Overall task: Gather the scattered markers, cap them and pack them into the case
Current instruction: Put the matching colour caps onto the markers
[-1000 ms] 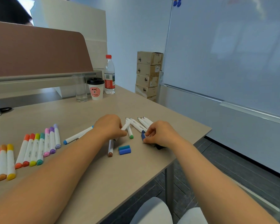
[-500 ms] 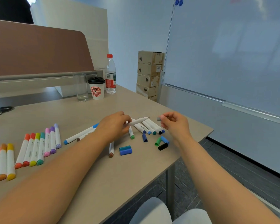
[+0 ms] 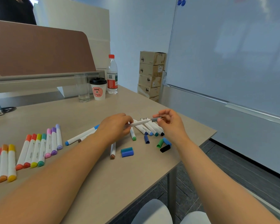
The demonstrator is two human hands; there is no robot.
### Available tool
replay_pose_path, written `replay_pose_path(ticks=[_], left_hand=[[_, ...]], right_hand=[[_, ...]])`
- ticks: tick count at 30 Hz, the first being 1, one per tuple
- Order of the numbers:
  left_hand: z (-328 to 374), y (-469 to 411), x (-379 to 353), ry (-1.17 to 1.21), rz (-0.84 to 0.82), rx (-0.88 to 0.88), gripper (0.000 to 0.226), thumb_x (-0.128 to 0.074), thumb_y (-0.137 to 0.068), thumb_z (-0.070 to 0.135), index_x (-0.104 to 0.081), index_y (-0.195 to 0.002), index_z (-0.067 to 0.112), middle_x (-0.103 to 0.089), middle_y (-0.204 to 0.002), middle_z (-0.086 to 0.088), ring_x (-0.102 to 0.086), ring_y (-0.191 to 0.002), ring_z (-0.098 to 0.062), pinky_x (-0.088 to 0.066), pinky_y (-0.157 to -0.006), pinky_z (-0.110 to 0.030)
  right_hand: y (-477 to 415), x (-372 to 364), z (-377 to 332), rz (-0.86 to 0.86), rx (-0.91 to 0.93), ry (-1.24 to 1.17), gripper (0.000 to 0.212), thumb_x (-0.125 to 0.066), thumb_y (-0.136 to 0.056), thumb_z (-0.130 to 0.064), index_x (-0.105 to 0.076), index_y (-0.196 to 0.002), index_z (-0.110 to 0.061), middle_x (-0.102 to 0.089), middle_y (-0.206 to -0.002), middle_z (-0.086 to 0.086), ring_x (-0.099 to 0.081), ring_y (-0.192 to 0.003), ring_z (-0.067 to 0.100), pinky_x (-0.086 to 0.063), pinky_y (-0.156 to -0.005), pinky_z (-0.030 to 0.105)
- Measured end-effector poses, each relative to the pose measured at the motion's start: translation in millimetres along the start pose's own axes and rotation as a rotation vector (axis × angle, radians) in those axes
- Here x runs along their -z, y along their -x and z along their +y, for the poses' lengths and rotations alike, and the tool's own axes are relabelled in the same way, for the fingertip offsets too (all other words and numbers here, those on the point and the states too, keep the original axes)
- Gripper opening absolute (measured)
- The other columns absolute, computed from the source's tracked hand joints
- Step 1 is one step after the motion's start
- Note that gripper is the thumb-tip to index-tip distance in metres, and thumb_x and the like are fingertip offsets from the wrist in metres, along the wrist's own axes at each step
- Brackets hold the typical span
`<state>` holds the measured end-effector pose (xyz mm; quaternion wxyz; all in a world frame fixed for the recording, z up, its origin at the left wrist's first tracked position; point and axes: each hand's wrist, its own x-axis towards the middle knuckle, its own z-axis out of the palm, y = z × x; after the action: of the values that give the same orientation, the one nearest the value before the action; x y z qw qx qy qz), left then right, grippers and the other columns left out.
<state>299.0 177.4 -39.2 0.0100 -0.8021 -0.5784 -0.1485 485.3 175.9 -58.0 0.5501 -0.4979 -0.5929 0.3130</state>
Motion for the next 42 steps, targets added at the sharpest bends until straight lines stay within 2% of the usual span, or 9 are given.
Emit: replay_pose_path(ticks=[4, 8, 13, 17, 23, 28, 34, 37, 42], left_hand=[[-0.5, 0.7, 0.3, 0.008, 0.007, -0.021, 0.029, -0.048, -0.094, 0.025, -0.056, -0.122, 0.023, -0.057, -0.112, 0.001, -0.050, -0.091, -0.012, -0.042, -0.075, -0.023], [-1.1, 2.2, 1.0, 0.041, -0.001, -0.083, 0.030, -0.047, -0.095, 0.026, -0.055, -0.123, 0.020, -0.057, -0.112, 0.001, -0.044, -0.087, -0.008, -0.034, -0.072, -0.020], [-8.6, 6.5, 6.0, 0.102, -0.007, -0.134, 0.029, -0.055, -0.091, 0.030, -0.062, -0.117, 0.017, -0.061, -0.105, -0.001, -0.055, -0.089, -0.015, -0.046, -0.078, -0.028], [-11.9, 6.6, 9.4, 0.110, -0.004, -0.137, 0.026, -0.059, -0.089, 0.030, -0.065, -0.111, 0.017, -0.063, -0.098, 0.000, -0.056, -0.086, -0.017, -0.049, -0.080, -0.035], [-14.1, 7.0, 13.1, 0.168, -0.011, -0.121, 0.025, -0.062, -0.087, 0.029, -0.066, -0.107, 0.015, -0.064, -0.094, 0.000, -0.056, -0.081, -0.015, -0.050, -0.078, -0.033], [-15.5, 5.0, 18.5, 0.204, -0.112, -0.079, 0.022, -0.064, -0.085, 0.033, -0.065, -0.103, 0.020, -0.060, -0.077, 0.008, -0.055, -0.069, -0.006, -0.049, -0.070, -0.025], [-15.0, 4.0, 13.3, 0.166, -0.199, 0.016, 0.026, -0.063, -0.084, 0.039, -0.064, -0.098, 0.016, -0.056, -0.076, 0.007, -0.052, -0.073, -0.011, -0.048, -0.073, -0.028], [-15.5, 3.0, 11.3, 0.113, -0.179, 0.077, 0.030, -0.063, -0.085, 0.037, -0.054, -0.109, 0.020, -0.052, -0.083, 0.005, -0.050, -0.080, -0.012, -0.044, -0.072, -0.025], [-15.9, 1.7, 2.8, -0.018, -0.205, 0.119, 0.024, -0.057, -0.089, 0.028, -0.049, -0.111, 0.021, -0.055, -0.101, -0.001, -0.048, -0.088, -0.015, -0.039, -0.073, -0.025]], right_hand=[[0.5, -2.0, -0.6, -0.038, 0.017, 0.015, 0.017, -0.051, -0.092, 0.000, -0.051, -0.102, -0.014, -0.065, -0.089, -0.015, -0.060, -0.087, 0.001, -0.044, -0.074, 0.012], [1.0, -3.2, -2.5, -0.084, 0.015, -0.012, 0.018, -0.055, -0.090, 0.000, -0.053, -0.095, -0.017, -0.067, -0.088, -0.011, -0.063, -0.088, 0.005, -0.050, -0.078, 0.017], [2.3, -6.3, -5.7, -0.113, -0.004, -0.048, 0.013, -0.058, -0.087, 0.004, -0.055, -0.096, -0.006, -0.068, -0.086, 0.001, -0.065, -0.077, 0.008, -0.055, -0.069, 0.013], [2.1, -9.2, -7.9, -0.106, -0.024, -0.041, 0.014, -0.059, -0.086, 0.005, -0.057, -0.094, -0.006, -0.068, -0.085, 0.003, -0.065, -0.076, 0.011, -0.055, -0.068, 0.013], [-3.6, -14.7, -11.2, -0.114, -0.026, -0.020, 0.014, -0.060, -0.085, 0.005, -0.058, -0.091, -0.008, -0.068, -0.080, 0.000, -0.065, -0.072, 0.007, -0.055, -0.070, 0.014], [-5.5, -21.0, -16.1, -0.171, -0.050, -0.022, 0.016, -0.060, -0.087, 0.001, -0.057, -0.099, -0.008, -0.068, -0.082, -0.001, -0.065, -0.072, 0.007, -0.055, -0.070, 0.015], [-5.0, -29.8, -11.0, -0.160, -0.101, -0.005, 0.017, -0.058, -0.089, -0.002, -0.057, -0.099, -0.016, -0.067, -0.096, 0.000, -0.066, -0.074, 0.012, -0.056, -0.079, 0.029], [-5.6, -27.3, -10.0, -0.097, -0.104, 0.062, 0.015, -0.056, -0.091, -0.005, -0.058, -0.099, -0.017, -0.065, -0.102, -0.001, -0.066, -0.074, 0.012, -0.057, -0.078, 0.035], [-5.3, -20.7, -10.9, -0.053, -0.111, 0.120, 0.010, -0.056, -0.091, -0.009, -0.062, -0.097, -0.014, -0.065, -0.097, 0.002, -0.061, -0.067, 0.008, -0.056, -0.072, 0.030]])
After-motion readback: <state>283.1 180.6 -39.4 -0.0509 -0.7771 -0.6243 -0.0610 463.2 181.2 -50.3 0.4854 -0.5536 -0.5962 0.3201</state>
